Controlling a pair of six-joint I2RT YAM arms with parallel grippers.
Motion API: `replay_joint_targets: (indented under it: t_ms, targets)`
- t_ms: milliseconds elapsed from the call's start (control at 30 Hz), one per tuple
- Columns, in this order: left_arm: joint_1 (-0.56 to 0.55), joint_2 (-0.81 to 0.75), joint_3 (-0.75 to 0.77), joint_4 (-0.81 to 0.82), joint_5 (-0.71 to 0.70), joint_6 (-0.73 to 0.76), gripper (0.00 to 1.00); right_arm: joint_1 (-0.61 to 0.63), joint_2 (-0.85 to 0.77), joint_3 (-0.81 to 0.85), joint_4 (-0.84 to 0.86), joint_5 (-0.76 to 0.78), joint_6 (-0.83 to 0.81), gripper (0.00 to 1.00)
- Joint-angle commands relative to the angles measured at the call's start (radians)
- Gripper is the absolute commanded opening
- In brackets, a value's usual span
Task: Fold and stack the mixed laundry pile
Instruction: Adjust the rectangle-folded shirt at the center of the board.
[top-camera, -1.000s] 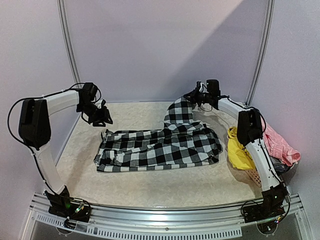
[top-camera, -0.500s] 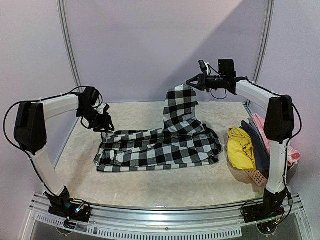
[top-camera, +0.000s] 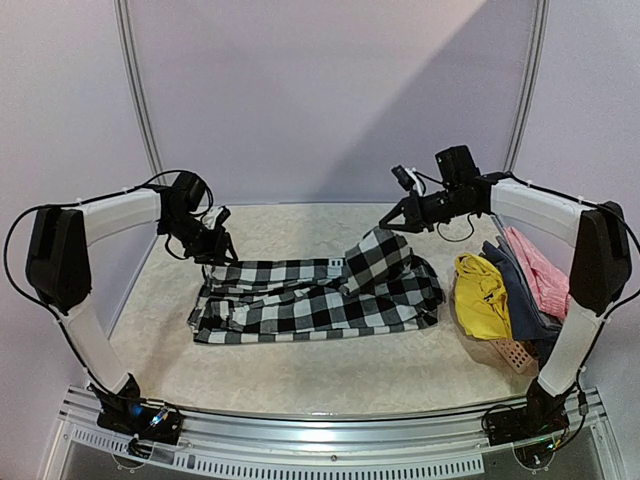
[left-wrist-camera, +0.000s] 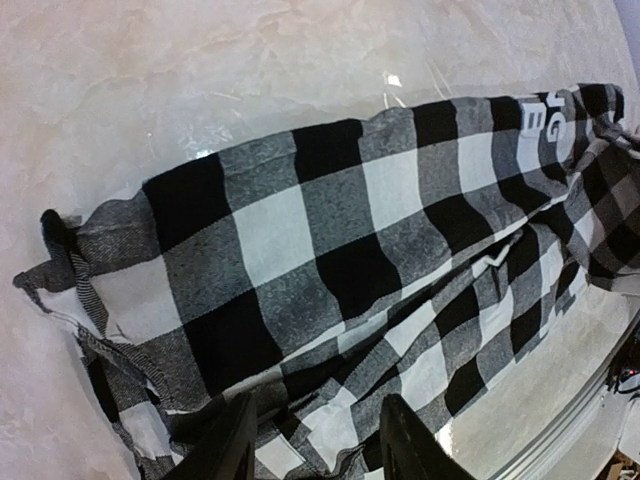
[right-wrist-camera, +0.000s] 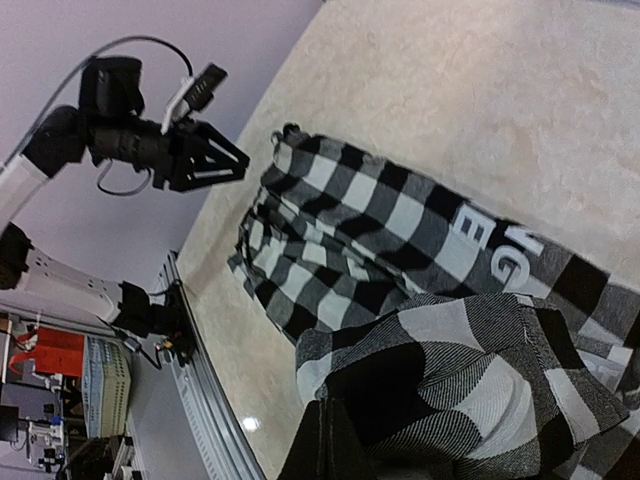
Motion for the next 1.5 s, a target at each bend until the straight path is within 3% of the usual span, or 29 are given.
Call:
replay_joint_targets:
  t_ms: [0, 233, 467, 700, 1033, 1133, 1467]
  targets:
    - [-0.035, -0.008, -0.018, -0.003, 0.014, 0.032, 0.43, 0.058, -0.076, -0.058, -0.076, 0.111, -0.101, 0.00]
    - [-0.064, -0.026, -0.016, -0.001, 0.014, 0.038, 0.42, 0.157, -0.083, -0.146, -0.110, 0.230, -0.177, 0.00]
    - [-0.078, -0.059, -0.074, 0.025, 0.016, 0.039, 0.42, 0.227, -0.220, -0.442, -0.018, 0.318, -0.034, 0.01]
    - [-0.095, -0.051, -0.110, 0.055, 0.037, 0.039, 0.43, 0.261, -0.291, -0.534, -0.123, 0.406, 0.065, 0.19]
    - [-0.159, 0.000, -0.070, 0.094, 0.049, 0.016, 0.42, 0.261, -0.471, -0.508, -0.179, 0.502, 0.196, 0.46]
    - [-0.180, 0.018, -0.056, 0.107, 0.049, 0.004, 0.42, 0.259, -0.474, -0.477, -0.157, 0.616, 0.257, 0.54]
    - [-0.226, -0.018, -0.037, 0.080, 0.040, -0.010, 0.42, 0.256, -0.124, -0.200, -0.239, 0.771, 0.254, 0.52]
